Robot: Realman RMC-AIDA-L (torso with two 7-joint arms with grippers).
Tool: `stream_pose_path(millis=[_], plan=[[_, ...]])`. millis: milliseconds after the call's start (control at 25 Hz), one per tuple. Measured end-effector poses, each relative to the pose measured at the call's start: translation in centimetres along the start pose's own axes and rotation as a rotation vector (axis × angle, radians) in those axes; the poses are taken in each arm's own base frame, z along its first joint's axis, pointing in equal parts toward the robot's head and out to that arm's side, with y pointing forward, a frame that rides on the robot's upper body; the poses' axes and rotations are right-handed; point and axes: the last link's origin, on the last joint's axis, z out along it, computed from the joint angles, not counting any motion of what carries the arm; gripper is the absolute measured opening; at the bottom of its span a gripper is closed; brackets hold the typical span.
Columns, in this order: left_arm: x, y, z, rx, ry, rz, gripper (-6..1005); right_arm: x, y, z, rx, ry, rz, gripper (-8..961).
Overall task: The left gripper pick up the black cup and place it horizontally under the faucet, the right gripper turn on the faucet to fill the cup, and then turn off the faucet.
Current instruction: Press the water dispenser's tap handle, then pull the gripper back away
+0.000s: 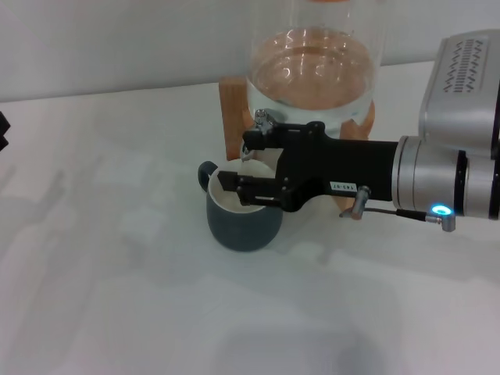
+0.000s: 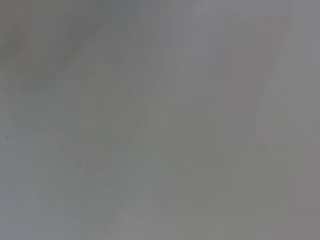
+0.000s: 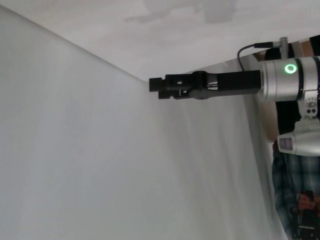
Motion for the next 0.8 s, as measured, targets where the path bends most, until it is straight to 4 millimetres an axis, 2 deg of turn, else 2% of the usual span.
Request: stream_pose_path(millis=[800], plan=[[0.3, 0.0, 0.0, -0.009, 0.011, 0.003, 889, 0.1, -1.3, -1.1, 0.052, -0.005, 0.009, 682]])
